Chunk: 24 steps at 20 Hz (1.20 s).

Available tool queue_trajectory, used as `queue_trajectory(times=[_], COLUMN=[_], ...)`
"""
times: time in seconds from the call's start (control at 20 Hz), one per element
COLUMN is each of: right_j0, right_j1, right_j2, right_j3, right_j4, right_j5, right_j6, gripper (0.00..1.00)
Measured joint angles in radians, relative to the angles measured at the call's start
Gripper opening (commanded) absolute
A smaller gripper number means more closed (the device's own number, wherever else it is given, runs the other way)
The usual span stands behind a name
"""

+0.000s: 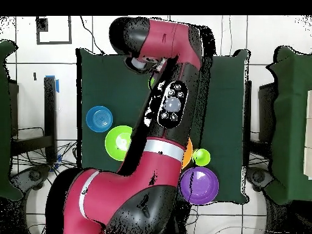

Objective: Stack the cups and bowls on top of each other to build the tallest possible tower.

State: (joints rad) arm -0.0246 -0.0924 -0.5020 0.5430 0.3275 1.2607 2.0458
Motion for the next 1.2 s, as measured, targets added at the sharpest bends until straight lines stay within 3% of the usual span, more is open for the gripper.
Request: queue_trajectory(times=[1.2], right_j0=[-0.007], right_j1=[0.016], right_j2=[0.0], right_j3=[0.0], right_j4=[0.0], right_j5=[0.023], right_j6=[0.0], gripper=[0.0])
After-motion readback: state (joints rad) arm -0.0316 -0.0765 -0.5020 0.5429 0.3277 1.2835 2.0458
